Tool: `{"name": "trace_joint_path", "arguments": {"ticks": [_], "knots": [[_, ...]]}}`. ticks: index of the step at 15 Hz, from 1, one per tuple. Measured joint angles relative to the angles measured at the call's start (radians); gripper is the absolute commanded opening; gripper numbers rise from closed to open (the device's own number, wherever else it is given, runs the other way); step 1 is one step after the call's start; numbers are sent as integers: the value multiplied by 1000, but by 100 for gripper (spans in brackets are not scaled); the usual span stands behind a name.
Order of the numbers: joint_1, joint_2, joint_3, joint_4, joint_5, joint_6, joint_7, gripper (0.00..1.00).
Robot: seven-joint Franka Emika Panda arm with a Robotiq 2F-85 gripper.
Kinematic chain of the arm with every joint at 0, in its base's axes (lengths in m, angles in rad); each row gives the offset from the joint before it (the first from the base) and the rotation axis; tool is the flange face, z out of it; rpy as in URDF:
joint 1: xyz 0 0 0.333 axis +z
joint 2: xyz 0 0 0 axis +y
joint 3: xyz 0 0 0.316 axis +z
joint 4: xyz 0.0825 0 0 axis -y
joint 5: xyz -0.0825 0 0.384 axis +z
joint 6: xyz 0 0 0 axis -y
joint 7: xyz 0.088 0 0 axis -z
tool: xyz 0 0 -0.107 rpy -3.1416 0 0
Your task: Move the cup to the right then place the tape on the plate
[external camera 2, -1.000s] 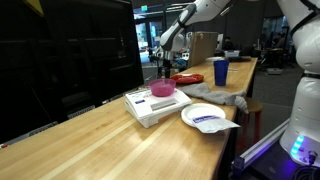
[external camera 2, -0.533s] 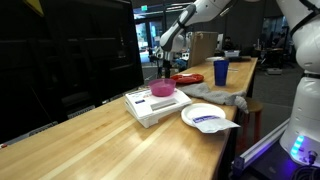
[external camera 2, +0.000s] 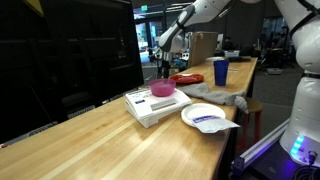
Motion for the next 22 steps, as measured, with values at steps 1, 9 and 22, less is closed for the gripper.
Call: {"name": "trace_joint_path", "arguments": {"ticks": [1, 9, 22], "knots": [[0, 1, 2, 2, 1, 0, 0, 100], [-3, 24, 32, -2, 45, 2, -9, 98], [-18, 22, 36, -4, 89, -6, -41, 100]]}}
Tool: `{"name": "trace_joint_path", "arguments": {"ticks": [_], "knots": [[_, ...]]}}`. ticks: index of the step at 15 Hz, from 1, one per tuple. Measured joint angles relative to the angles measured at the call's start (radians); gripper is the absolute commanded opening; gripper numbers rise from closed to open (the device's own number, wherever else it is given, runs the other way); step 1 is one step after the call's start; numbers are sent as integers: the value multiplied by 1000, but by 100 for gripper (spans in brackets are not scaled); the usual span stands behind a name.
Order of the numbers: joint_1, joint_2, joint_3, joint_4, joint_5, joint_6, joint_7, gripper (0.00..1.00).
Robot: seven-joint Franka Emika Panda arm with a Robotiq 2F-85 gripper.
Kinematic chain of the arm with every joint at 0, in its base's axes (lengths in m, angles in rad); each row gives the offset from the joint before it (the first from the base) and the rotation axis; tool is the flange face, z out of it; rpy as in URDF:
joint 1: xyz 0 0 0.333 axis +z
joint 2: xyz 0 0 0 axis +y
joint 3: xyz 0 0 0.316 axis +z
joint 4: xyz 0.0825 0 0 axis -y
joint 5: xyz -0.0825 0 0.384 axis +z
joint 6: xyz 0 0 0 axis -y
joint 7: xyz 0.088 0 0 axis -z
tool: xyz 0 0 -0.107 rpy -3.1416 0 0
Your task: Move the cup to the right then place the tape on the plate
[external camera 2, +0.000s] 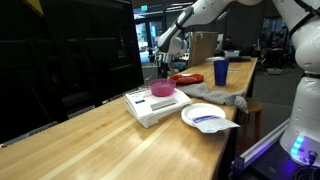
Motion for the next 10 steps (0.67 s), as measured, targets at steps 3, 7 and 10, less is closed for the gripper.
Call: {"name": "trace_joint_path", "arguments": {"ticks": [3, 7, 10], "knots": [[-1, -4, -5, 0, -4, -13, 0, 100], [-2, -7, -15, 0, -6, -23, 0, 74], [-4, -12, -16, 0, -7, -24, -6, 54]]}}
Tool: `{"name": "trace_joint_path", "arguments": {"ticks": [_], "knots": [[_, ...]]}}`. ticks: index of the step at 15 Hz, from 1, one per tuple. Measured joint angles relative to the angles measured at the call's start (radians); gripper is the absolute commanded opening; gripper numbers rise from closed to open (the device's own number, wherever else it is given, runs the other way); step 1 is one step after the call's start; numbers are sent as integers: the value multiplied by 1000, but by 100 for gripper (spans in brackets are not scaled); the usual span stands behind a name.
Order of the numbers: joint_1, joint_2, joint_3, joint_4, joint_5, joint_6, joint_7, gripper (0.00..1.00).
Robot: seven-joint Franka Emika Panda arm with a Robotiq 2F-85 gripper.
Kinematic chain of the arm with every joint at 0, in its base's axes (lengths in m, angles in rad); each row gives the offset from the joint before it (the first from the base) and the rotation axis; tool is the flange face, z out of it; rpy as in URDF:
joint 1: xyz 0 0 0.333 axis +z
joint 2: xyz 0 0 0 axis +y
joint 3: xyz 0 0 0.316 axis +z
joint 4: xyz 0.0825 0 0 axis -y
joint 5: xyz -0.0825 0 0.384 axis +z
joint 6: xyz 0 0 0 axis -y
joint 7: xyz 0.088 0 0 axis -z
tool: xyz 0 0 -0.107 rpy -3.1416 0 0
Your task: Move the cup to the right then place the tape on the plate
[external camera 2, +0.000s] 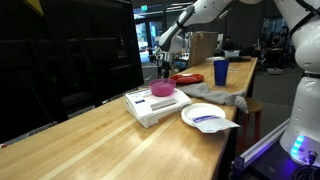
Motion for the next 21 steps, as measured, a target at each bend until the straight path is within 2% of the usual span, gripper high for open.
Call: {"name": "trace_joint_path", "arguments": {"ticks": [4, 15, 21], "knots": [[-7, -7, 0, 0, 1, 0, -18, 25], [-9, -11, 11, -1, 7, -12, -43, 25], [-3, -53, 16, 11, 5, -81, -46, 25]]}}
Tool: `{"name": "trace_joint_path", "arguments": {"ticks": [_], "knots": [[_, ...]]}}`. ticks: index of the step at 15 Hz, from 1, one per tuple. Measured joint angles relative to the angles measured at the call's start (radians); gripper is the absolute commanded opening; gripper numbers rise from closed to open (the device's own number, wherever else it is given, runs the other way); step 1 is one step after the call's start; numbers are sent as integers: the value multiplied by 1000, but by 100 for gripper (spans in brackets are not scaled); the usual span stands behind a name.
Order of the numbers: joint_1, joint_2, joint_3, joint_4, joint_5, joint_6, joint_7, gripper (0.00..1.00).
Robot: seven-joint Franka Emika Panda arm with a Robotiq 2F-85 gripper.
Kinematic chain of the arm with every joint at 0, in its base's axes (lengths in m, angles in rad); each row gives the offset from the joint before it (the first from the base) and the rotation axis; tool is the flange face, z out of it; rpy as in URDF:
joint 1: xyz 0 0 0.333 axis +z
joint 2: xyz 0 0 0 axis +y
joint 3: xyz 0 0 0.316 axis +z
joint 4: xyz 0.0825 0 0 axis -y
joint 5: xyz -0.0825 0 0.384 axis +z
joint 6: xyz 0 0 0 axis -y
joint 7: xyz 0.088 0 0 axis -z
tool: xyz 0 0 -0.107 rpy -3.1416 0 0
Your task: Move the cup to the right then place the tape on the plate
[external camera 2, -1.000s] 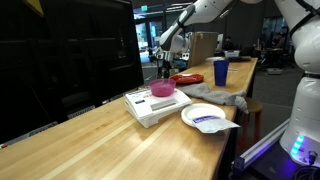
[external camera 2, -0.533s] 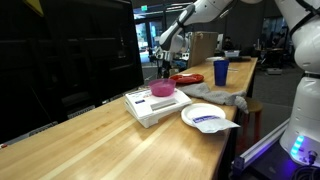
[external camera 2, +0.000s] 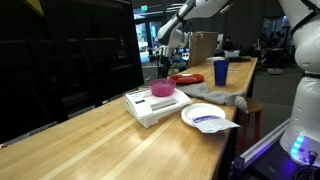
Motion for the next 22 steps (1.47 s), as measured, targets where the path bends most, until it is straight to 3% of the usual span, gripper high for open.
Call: {"name": "trace_joint_path", "arguments": {"ticks": [3, 22], "knots": [[2, -14, -10, 5, -8, -30, 15, 25], [4, -47, -138, 16, -156, -12, 399, 25]]}}
